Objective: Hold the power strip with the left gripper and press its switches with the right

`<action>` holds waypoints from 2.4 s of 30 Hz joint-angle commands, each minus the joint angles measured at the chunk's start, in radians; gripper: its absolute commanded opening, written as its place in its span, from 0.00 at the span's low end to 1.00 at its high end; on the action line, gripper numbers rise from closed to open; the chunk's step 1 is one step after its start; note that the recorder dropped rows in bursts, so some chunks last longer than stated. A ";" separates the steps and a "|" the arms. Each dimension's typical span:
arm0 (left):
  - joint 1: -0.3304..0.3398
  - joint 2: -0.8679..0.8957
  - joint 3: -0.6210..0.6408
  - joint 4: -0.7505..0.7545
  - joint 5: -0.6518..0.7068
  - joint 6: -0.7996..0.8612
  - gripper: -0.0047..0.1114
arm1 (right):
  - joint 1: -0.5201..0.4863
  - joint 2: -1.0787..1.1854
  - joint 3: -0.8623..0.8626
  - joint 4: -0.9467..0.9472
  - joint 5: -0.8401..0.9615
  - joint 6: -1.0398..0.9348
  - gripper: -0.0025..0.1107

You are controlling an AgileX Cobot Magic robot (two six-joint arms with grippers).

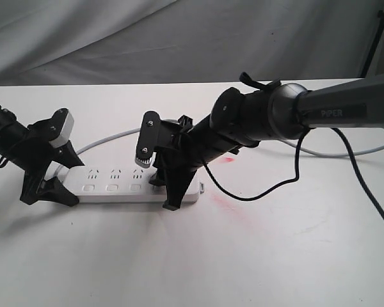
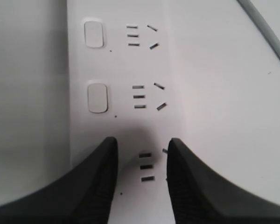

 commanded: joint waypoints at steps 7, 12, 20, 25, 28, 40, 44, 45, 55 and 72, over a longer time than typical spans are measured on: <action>-0.002 0.000 -0.002 0.003 -0.007 -0.008 0.60 | 0.000 0.035 0.011 -0.042 0.033 -0.022 0.33; -0.002 0.000 -0.002 0.003 -0.007 -0.008 0.60 | 0.000 0.035 0.053 -0.047 0.015 -0.056 0.33; -0.002 0.000 -0.002 0.003 -0.007 -0.008 0.60 | 0.000 0.035 0.087 -0.030 -0.026 -0.096 0.33; -0.002 0.000 -0.002 0.003 -0.007 -0.008 0.60 | 0.000 0.006 0.085 0.008 -0.056 -0.096 0.33; -0.002 0.000 -0.002 0.003 -0.007 -0.008 0.60 | 0.000 -0.036 0.069 0.019 -0.047 -0.093 0.33; -0.002 0.000 -0.002 0.003 -0.007 -0.008 0.60 | -0.038 -0.192 0.145 0.028 -0.025 -0.089 0.33; -0.002 0.000 -0.002 0.003 -0.007 -0.008 0.60 | -0.072 -0.201 0.185 0.035 -0.035 -0.089 0.33; -0.002 0.000 -0.002 0.003 -0.007 -0.008 0.60 | -0.073 -0.198 0.188 0.038 -0.038 -0.089 0.33; -0.002 0.000 -0.002 0.003 -0.007 -0.008 0.60 | -0.069 -0.167 0.198 0.077 -0.065 -0.097 0.33; -0.002 0.000 -0.002 0.003 -0.007 -0.008 0.60 | -0.038 -0.127 0.198 0.091 -0.096 -0.097 0.33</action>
